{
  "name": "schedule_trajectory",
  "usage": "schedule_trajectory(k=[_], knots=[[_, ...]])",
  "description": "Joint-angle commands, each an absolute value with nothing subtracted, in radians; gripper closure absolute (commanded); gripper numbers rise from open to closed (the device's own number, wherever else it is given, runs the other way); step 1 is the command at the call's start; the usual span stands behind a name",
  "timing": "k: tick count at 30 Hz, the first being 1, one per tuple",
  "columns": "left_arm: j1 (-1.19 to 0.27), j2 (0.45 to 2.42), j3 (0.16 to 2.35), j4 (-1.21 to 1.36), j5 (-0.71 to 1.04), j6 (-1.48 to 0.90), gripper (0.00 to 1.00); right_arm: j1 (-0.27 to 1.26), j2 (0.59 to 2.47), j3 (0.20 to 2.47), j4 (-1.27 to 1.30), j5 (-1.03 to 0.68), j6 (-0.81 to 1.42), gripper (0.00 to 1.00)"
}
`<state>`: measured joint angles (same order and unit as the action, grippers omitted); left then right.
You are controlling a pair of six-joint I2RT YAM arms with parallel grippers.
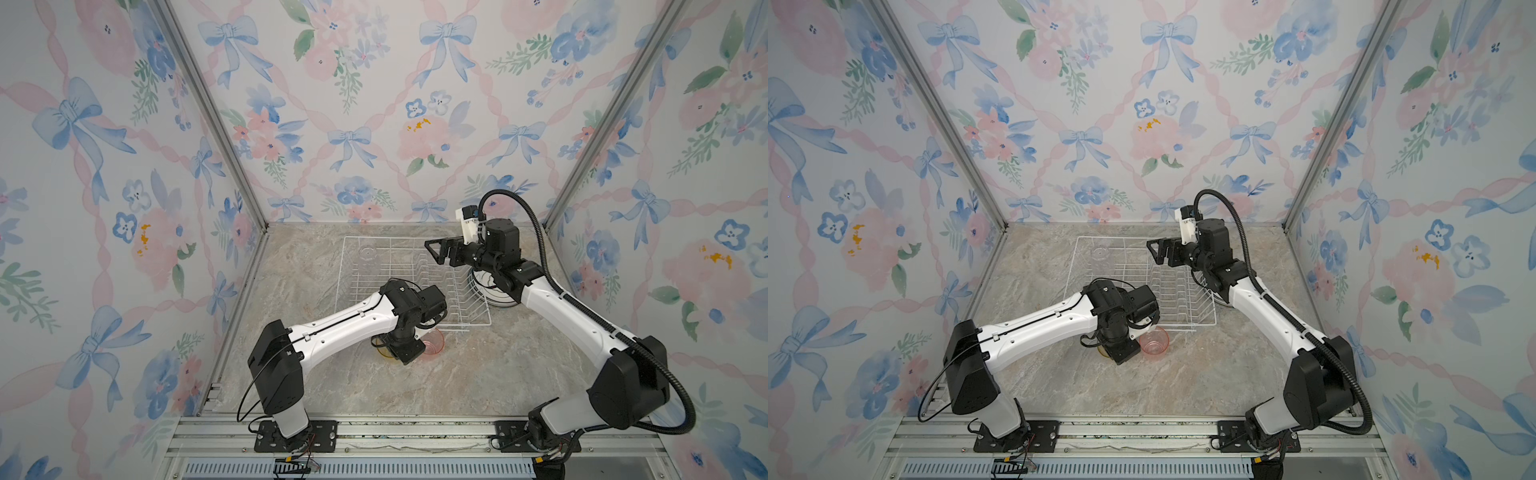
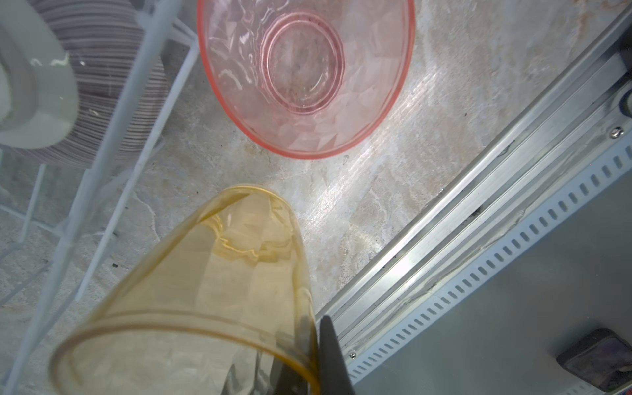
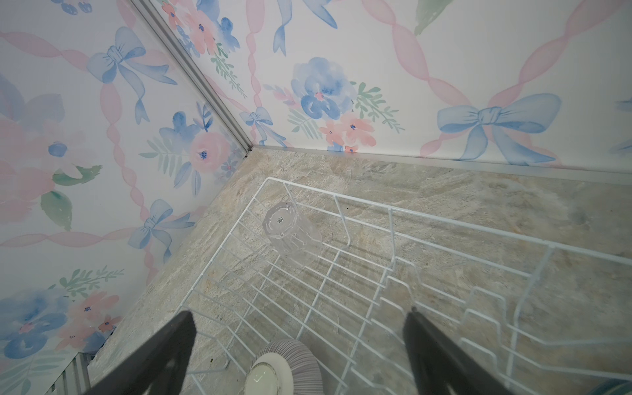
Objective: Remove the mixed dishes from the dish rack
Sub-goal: 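Carry the yellow glass toward the robot with the left gripper while the right withdraws, then lower the yellow glass onto the table beside the pink-rimmed glass with the left gripper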
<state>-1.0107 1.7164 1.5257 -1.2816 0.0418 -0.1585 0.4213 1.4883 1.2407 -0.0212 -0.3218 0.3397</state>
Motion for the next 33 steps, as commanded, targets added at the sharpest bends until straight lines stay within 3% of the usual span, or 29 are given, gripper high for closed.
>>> schedule_trajectory(k=[1,33], knots=[[-1.012,1.767,1.57,-1.295,0.036,-0.112,1.0,0.409,1.462,1.22,0.006,-0.334,0.354,0.03],[-0.91,1.919,1.573,-1.215,0.113,0.009,1.0,0.367,1.463,1.171,0.031,-0.342,0.372,0.03]])
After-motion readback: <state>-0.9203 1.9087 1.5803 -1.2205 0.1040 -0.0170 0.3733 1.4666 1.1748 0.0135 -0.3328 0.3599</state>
